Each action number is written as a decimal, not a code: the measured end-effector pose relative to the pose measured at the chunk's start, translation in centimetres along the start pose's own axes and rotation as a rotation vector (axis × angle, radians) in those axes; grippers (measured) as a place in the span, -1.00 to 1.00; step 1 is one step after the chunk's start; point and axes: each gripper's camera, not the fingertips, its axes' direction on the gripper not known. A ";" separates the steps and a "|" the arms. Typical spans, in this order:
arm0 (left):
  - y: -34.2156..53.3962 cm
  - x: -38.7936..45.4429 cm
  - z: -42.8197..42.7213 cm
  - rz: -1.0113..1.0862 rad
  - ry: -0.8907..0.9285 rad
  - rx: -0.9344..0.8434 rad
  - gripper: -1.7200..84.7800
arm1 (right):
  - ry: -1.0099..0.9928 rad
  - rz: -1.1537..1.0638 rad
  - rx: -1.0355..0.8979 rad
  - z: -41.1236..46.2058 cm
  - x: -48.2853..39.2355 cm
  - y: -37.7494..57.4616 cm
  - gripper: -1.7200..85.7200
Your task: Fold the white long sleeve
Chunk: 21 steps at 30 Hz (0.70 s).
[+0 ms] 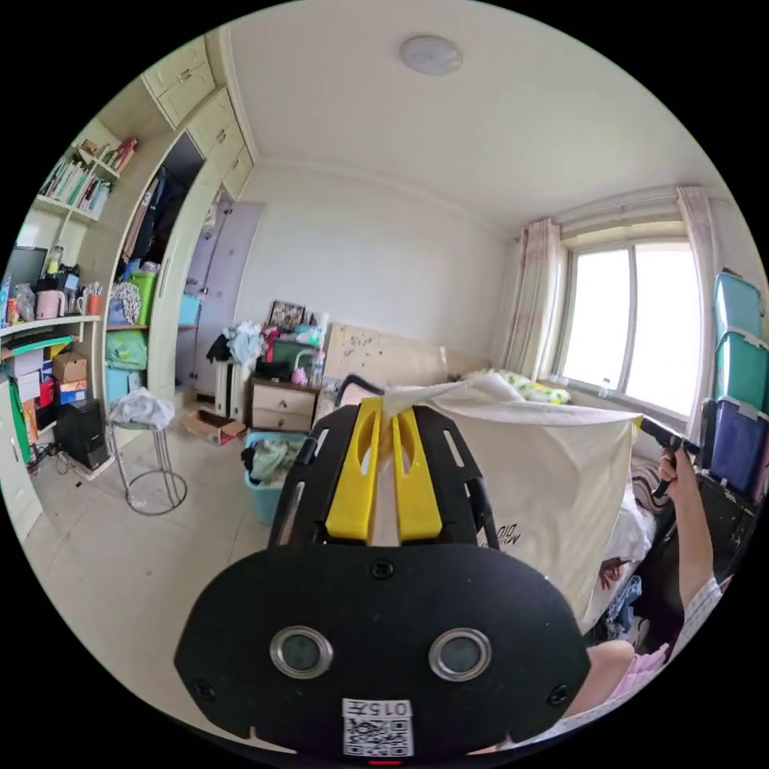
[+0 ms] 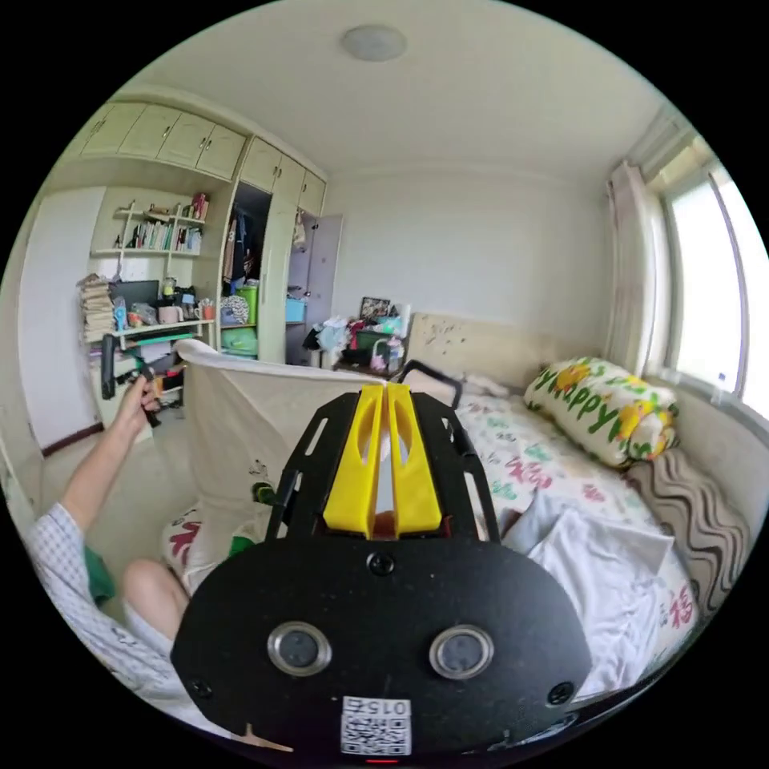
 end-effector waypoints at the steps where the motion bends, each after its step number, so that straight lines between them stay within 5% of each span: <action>1: 0.7 -0.6 1.4 -0.003 -0.013 -0.066 -0.93 | -0.069 0.046 -0.024 0.9 1.2 0.4 -0.96; 5: 7.7 -3.6 7.8 -0.001 -0.026 -0.358 -0.74 | -0.080 0.162 -0.171 6.1 5.4 6.3 -0.93; 13: 20.8 -5.4 6.2 0.051 0.156 -0.451 -0.69 | 0.028 -0.005 -0.380 10.4 3.4 18.0 -0.85; 21: 24.7 10.4 3.6 0.432 0.500 -0.528 -0.65 | -0.189 -0.174 -0.446 13.2 -2.1 21.0 -0.79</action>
